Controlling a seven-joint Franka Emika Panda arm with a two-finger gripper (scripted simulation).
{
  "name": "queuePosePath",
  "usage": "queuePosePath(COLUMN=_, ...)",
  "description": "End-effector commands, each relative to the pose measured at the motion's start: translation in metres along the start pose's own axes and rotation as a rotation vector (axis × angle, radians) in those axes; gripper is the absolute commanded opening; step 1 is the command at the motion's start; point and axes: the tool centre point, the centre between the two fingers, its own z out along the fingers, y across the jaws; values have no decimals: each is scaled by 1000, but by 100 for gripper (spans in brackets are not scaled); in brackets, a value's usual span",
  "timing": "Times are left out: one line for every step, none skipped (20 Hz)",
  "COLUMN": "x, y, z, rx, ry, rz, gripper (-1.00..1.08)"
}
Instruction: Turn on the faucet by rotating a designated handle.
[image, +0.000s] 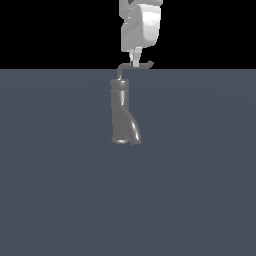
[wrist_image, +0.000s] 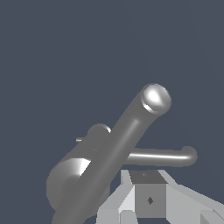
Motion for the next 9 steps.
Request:
queuePosePath(x=31, y=0, z=0, rx=7, ry=10, rz=40, gripper=-100)
queuePosePath(x=34, y=-1, z=0, rx=7, ry=10, rz=42, gripper=-100)
queuePosePath(x=37, y=-2, z=0, rx=7, ry=10, rz=43, gripper=-100)
queuePosePath(x=40, y=-4, z=0, rx=7, ry=11, rz=45, gripper=-100)
queuePosePath(x=43, y=-5, z=-1, rx=7, ry=11, rz=46, gripper=-100)
queuePosePath(x=46, y=-6, z=-1, rx=7, ry=11, rz=48, gripper=-100)
queuePosePath(x=49, y=-8, z=-1, rx=7, ry=11, rz=49, gripper=-100)
queuePosePath(x=52, y=-9, z=-1, rx=7, ry=11, rz=51, gripper=-100)
queuePosePath(x=52, y=-9, z=-1, rx=7, ry=11, rz=51, gripper=-100)
